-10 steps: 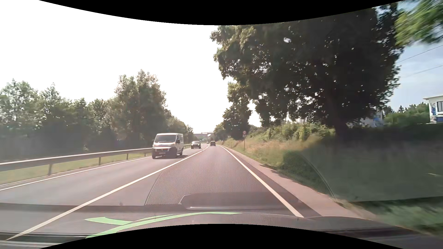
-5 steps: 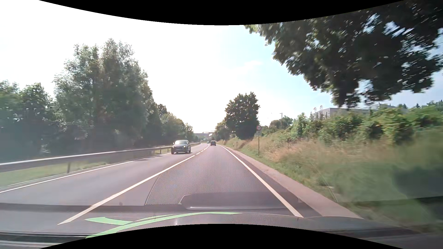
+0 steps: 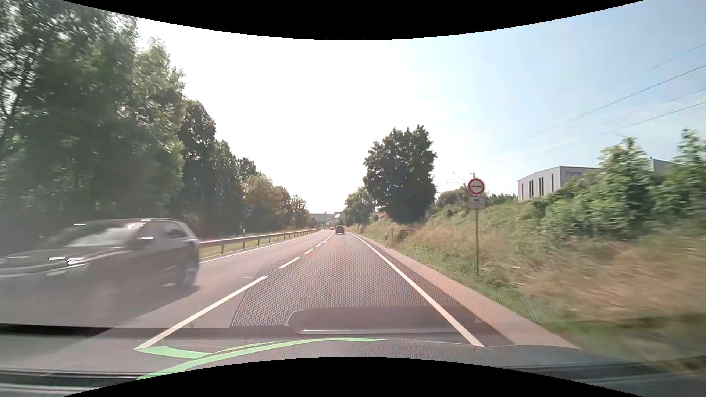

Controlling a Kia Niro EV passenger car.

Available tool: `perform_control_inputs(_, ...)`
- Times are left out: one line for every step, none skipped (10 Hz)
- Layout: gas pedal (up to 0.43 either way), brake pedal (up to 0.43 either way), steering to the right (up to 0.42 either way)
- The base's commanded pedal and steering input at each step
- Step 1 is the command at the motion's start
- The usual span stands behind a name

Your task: Follow the waypoints while adhering to traffic rules and regulations

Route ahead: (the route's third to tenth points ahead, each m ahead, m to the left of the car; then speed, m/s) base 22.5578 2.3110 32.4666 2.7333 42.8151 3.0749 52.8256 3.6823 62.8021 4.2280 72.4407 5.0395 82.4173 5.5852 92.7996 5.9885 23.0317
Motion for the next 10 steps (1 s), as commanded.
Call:
perform_control_inputs(0.220,0.000,-0.004)
perform_control_inputs(0.220,0.000,-0.004)
perform_control_inputs(0.220,0.000,-0.004)
perform_control_inputs(0.220,0.000,-0.004)
perform_control_inputs(0.220,0.000,-0.004)
perform_control_inputs(0.220,0.000,-0.004)
perform_control_inputs(0.220,0.000,-0.004)
perform_control_inputs(0.220,0.000,-0.004)
perform_control_inputs(0.220,0.000,-0.004)
perform_control_inputs(0.248,0.000,-0.004)
